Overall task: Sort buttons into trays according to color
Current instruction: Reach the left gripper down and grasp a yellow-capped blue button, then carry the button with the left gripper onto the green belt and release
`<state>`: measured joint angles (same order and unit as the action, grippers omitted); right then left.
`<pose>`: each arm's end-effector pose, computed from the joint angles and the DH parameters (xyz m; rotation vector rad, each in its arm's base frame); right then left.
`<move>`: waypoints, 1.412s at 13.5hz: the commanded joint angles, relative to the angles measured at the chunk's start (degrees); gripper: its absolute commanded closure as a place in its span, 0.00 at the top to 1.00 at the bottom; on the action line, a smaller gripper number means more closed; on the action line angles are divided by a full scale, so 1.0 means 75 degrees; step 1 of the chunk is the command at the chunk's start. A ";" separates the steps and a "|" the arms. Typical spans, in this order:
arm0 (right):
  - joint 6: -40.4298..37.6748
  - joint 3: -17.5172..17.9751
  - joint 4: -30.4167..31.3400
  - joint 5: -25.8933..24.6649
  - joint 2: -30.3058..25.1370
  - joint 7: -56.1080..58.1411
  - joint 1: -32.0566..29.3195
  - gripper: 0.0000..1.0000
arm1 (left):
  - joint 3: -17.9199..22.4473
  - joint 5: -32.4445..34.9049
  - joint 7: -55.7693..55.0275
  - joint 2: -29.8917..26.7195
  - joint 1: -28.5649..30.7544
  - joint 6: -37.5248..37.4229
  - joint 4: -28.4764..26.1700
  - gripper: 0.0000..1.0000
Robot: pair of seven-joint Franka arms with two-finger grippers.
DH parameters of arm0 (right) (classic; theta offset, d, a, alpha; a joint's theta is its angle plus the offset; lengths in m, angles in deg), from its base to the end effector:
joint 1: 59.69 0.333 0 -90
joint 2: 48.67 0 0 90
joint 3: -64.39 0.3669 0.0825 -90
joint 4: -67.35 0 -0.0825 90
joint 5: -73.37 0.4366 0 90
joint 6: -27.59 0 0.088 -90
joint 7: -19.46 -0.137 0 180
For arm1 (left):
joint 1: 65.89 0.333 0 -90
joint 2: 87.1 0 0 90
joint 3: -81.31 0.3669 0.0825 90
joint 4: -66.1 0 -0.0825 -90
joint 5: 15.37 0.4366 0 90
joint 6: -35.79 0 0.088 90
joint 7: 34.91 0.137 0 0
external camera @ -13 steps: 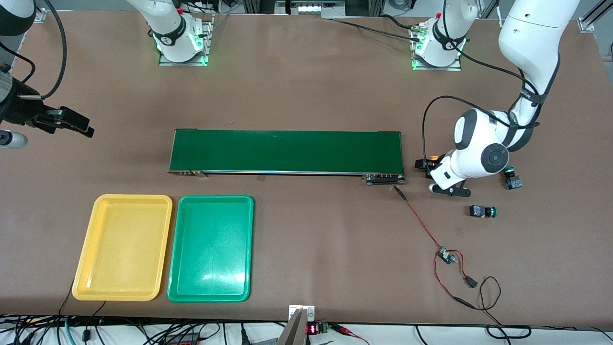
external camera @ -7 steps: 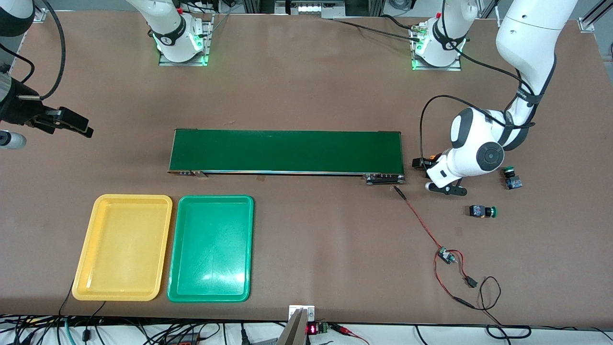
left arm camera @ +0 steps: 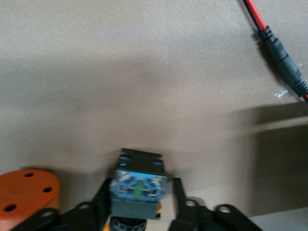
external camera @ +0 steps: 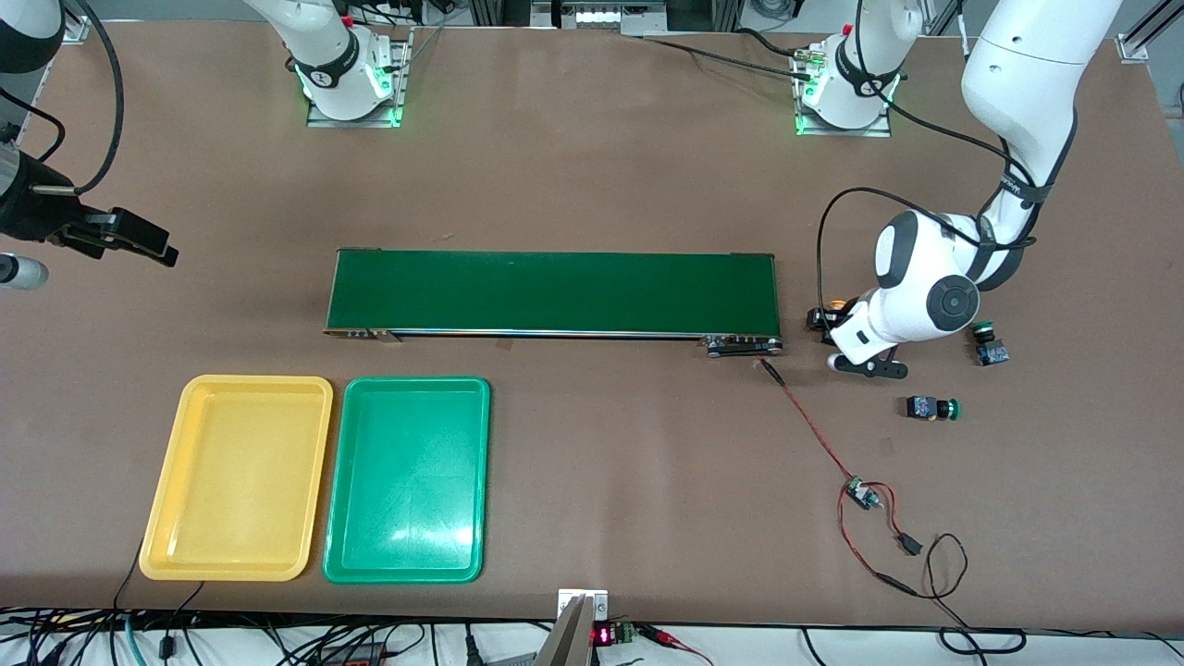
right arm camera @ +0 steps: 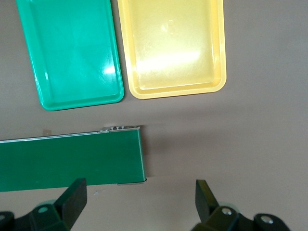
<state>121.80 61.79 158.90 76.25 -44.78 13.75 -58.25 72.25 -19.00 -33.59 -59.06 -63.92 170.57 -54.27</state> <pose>0.6347 -0.0054 0.5955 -3.0893 0.1919 0.0360 0.5935 -0.0795 0.1393 3.0137 -0.1315 -0.3623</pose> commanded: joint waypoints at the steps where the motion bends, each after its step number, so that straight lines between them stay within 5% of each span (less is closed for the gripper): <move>1: 0.0037 0.0019 0.0051 0.0156 -0.0049 -0.0012 -0.0064 1.00 | -0.0058 -0.0137 0.0176 -0.0199 0.0042 -0.0005 -0.0075 0.01; 10: 0.0037 0.0019 0.0051 0.0156 -0.0049 -0.0012 -0.0064 1.00 | -0.0093 -0.0207 -0.0454 -0.1933 -0.0659 -0.1048 0.0041 0.00; 14: 0.0037 0.0019 0.0051 0.0156 -0.0049 -0.0013 -0.0064 1.00 | -0.0117 -0.0418 -0.1533 -0.1900 -0.1643 -0.1131 0.0054 0.00; 19: 0.0037 0.0019 0.0051 0.0156 -0.0049 -0.0012 -0.0064 1.00 | -0.0222 -0.1355 -0.1793 -0.1455 -0.1833 -0.0840 0.0054 0.00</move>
<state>121.80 61.79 158.93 76.27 -44.77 13.75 -58.29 70.40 -27.09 -46.90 -71.61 -77.90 162.49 -53.98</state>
